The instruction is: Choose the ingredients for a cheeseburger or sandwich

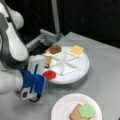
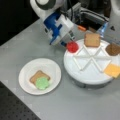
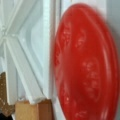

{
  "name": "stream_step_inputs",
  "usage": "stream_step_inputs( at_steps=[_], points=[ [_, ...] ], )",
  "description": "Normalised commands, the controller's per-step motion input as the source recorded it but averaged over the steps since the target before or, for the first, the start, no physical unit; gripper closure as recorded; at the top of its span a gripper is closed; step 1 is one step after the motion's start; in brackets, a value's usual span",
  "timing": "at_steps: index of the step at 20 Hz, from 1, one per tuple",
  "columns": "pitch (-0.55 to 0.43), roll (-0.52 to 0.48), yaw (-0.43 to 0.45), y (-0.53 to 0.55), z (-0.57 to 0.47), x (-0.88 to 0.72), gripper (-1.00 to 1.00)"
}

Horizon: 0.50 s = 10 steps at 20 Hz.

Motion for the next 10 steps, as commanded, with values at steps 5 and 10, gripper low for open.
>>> stream_step_inputs(
  at_steps=[5,10],
  points=[
    [0.002,0.285,0.102,-0.17,-0.01,0.15,-1.0],
    [-0.006,0.238,0.071,-0.11,0.0,0.12,-1.0]
  ],
)
